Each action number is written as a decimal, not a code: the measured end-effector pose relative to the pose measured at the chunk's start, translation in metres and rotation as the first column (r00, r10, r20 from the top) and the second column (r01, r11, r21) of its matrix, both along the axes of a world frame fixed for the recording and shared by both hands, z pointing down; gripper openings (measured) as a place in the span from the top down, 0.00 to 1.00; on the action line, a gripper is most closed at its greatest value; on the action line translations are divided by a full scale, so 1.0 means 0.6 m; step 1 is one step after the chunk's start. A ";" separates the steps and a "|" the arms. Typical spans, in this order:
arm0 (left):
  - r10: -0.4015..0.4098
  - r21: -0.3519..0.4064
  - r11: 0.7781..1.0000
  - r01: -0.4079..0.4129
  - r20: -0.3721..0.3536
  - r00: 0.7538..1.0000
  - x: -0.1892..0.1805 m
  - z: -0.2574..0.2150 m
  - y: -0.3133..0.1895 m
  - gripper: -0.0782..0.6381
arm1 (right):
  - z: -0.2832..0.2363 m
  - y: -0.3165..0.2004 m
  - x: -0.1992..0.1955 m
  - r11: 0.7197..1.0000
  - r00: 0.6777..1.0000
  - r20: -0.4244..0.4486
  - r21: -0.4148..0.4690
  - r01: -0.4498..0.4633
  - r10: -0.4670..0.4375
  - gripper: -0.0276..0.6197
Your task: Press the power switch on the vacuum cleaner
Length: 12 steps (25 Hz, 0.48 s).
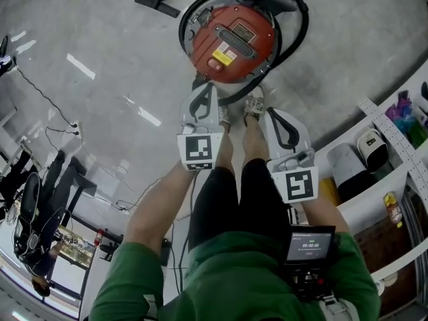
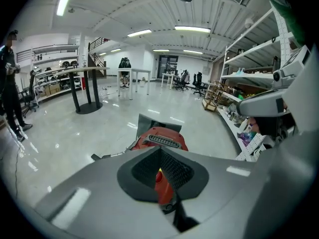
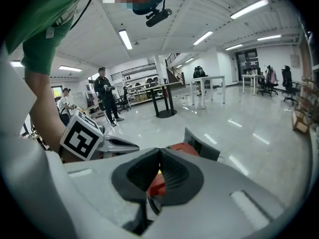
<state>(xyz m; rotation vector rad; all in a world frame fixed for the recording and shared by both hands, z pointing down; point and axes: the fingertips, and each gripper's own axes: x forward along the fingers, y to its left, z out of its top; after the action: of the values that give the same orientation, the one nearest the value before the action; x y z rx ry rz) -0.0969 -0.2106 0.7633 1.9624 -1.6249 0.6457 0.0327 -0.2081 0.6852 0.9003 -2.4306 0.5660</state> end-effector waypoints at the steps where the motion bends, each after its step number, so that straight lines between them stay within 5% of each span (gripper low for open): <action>1: 0.004 -0.004 1.000 -0.004 0.005 1.000 0.001 0.012 -0.002 0.88 | 0.008 -0.001 0.003 1.000 1.000 -0.003 -0.003 -0.002 0.002 0.95; 12: 0.033 -0.067 0.997 -0.031 0.039 0.999 0.013 0.133 -0.004 0.88 | 0.075 -0.001 0.031 0.999 0.999 -0.023 -0.034 -0.028 0.027 0.95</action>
<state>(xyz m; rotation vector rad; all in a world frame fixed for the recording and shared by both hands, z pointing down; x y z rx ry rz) -0.0889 -0.2129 0.8432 1.9432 -1.5783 0.7467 0.0515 -0.2087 0.7301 0.9225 -2.3842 0.6029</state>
